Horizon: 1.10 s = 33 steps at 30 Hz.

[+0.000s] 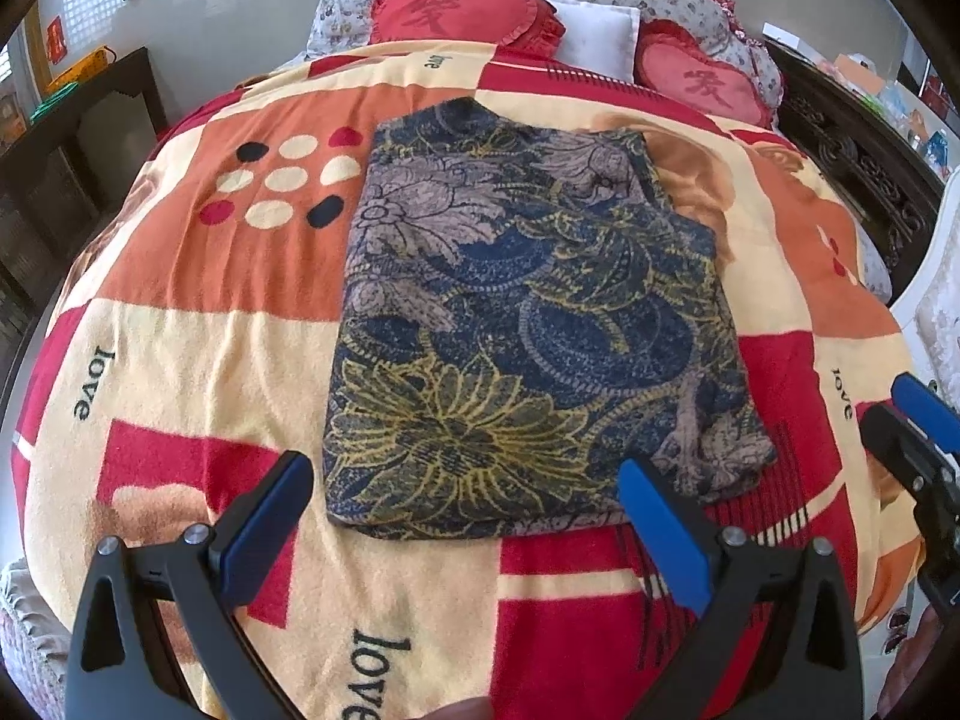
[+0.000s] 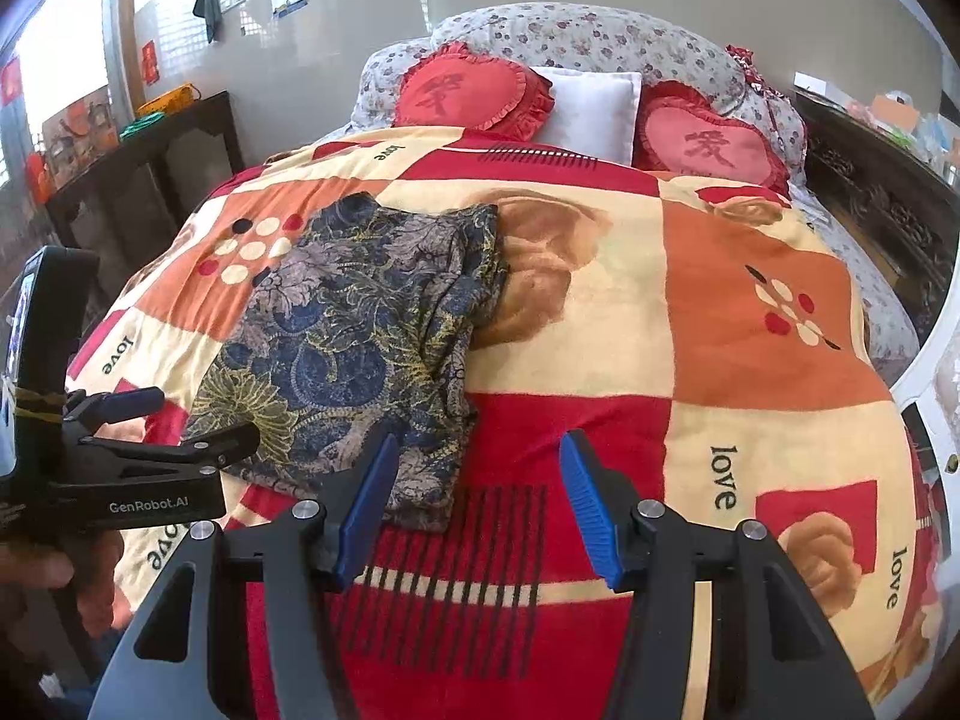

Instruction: Fold small clothes

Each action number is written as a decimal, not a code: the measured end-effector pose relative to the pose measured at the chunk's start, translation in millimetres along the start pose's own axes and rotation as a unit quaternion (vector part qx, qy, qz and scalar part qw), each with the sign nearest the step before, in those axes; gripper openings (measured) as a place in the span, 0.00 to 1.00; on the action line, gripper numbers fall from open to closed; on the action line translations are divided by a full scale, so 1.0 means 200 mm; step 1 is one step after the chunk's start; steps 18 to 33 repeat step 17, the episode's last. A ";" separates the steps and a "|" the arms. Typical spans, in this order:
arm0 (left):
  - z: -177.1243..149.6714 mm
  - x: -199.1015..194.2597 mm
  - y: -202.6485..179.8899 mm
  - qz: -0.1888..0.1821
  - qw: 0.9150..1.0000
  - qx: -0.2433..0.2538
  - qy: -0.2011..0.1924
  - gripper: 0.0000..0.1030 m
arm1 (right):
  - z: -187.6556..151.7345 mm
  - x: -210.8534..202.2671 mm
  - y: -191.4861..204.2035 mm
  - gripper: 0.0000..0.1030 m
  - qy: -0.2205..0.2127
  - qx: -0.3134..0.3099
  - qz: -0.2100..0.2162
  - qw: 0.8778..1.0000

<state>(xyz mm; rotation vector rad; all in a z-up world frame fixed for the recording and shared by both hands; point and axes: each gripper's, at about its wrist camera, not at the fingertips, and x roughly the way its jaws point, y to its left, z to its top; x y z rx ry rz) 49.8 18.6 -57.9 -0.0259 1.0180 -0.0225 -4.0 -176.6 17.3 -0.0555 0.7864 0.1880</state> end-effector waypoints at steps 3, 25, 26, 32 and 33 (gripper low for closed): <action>0.00 0.00 0.01 0.001 1.000 -0.002 0.002 1.00 | 0.00 0.00 0.00 0.44 0.000 0.000 0.002 1.000; 0.00 -0.01 -0.01 -0.021 1.000 -0.004 -0.006 1.00 | 0.00 -0.02 0.04 0.44 -0.002 -0.004 0.007 1.000; 0.00 -0.01 -0.01 -0.021 1.000 -0.004 -0.006 1.00 | 0.00 -0.02 0.04 0.44 -0.002 -0.004 0.007 1.000; 0.00 -0.01 -0.01 -0.021 1.000 -0.004 -0.006 1.00 | 0.00 -0.02 0.04 0.44 -0.002 -0.004 0.007 1.000; 0.00 -0.01 -0.01 -0.021 1.000 -0.004 -0.006 1.00 | 0.00 -0.02 0.04 0.44 -0.002 -0.004 0.007 1.000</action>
